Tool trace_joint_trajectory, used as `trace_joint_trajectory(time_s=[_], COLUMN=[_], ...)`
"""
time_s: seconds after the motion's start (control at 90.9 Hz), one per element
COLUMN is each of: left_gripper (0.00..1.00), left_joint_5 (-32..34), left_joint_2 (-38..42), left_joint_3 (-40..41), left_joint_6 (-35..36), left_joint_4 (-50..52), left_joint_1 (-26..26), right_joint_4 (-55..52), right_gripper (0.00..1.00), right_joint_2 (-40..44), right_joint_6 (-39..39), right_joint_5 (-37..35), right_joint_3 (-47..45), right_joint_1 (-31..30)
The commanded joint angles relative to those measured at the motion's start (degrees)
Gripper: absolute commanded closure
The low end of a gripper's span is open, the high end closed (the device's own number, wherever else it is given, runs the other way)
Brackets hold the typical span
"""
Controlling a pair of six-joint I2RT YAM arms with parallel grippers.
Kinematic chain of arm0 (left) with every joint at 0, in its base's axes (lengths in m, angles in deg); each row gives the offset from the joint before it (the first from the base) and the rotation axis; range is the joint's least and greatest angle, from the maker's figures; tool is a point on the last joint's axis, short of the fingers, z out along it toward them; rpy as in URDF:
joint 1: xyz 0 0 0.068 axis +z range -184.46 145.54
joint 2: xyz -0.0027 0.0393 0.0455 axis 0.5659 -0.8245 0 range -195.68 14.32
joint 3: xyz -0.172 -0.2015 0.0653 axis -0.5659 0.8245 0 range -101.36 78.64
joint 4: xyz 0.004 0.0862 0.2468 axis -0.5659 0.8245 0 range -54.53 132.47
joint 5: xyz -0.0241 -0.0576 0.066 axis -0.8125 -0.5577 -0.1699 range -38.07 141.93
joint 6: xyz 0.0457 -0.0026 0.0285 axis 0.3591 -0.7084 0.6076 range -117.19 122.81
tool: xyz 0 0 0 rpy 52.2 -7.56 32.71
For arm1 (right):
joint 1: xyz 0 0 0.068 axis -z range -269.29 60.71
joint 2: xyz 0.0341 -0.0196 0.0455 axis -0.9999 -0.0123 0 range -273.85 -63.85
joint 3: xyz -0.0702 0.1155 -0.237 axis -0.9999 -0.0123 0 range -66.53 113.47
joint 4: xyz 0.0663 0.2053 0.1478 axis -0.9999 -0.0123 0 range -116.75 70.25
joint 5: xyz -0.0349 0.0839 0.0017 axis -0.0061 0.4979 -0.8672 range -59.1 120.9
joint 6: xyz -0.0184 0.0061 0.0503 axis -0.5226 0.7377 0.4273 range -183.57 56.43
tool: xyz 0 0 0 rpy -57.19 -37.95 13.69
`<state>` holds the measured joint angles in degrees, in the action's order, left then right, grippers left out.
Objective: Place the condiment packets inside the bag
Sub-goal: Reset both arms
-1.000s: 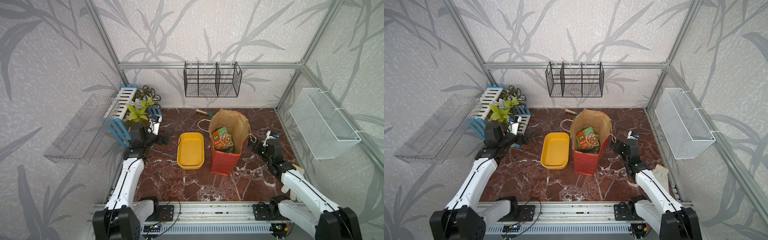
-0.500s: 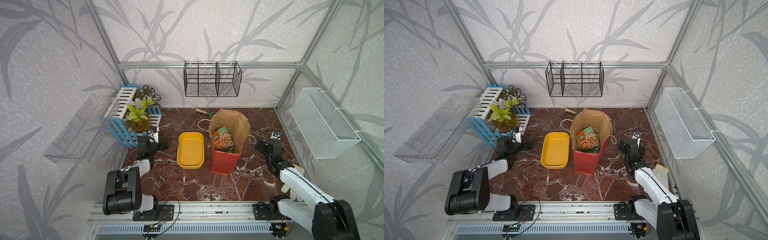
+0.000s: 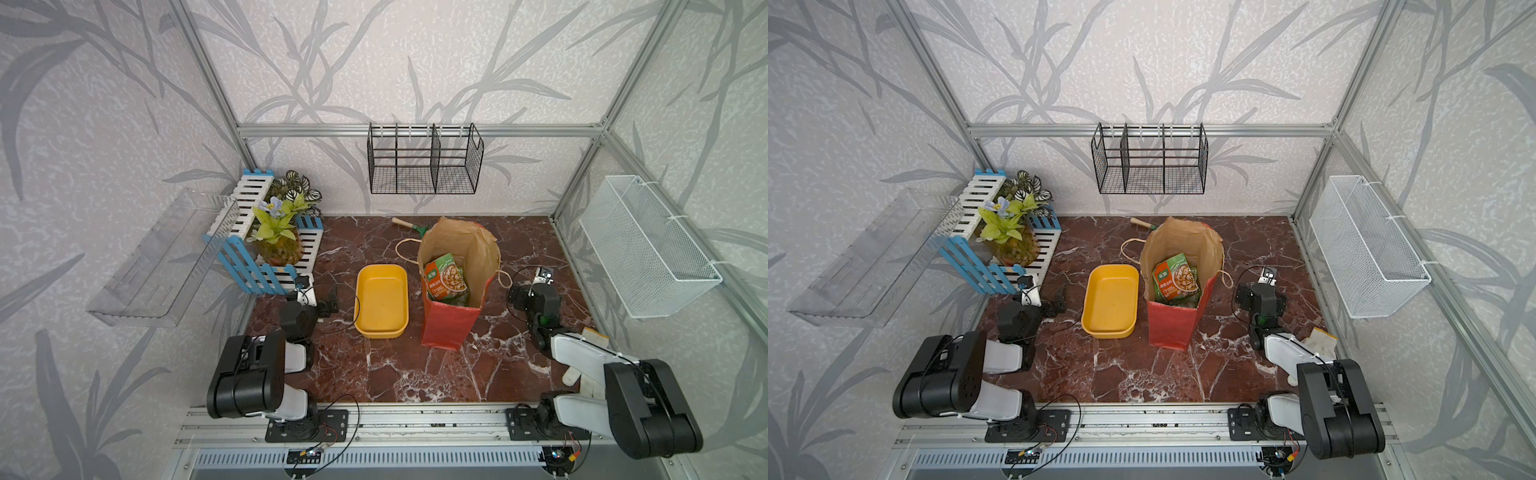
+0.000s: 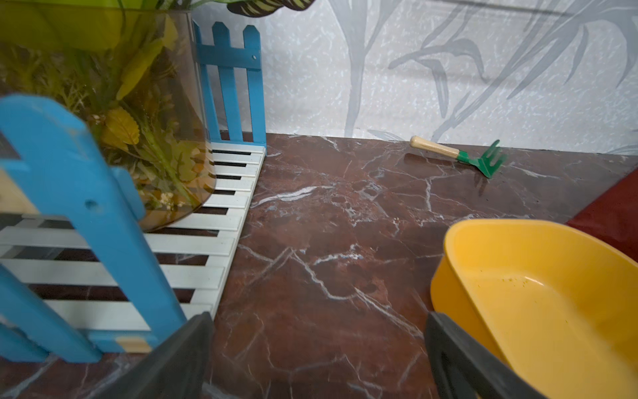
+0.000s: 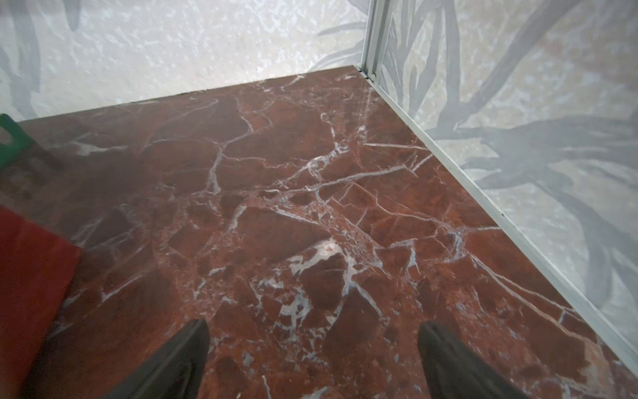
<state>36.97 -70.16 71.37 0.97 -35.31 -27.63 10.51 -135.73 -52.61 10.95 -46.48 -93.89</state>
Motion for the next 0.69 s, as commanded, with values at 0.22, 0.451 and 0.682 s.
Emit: trace_joint_trajectory(time_s=[0.22, 0.451, 0.682], left_gripper=[0.00, 0.00, 0.00], left_joint_5=[11.63, 15.56, 16.84], left_joint_2=[-1.56, -1.79, -2.67], left_joint_3=[0.60, -1.12, -6.80], left_joint_6=[2.64, 1.13, 2.58], left_joint_4=[-12.20, -9.10, 0.89], left_joint_1=[-4.79, -4.90, -6.74], right_joint_4=[17.90, 27.57, 15.26], right_gripper=[0.01, 0.01, 0.01], right_joint_2=[-3.61, -17.51, -15.92], right_joint_6=[-8.05, -10.40, -7.49], right_joint_5=[0.87, 4.58, 13.24], right_joint_3=[-3.36, -0.74, 3.91], right_joint_1=[-0.58, -0.47, 4.34])
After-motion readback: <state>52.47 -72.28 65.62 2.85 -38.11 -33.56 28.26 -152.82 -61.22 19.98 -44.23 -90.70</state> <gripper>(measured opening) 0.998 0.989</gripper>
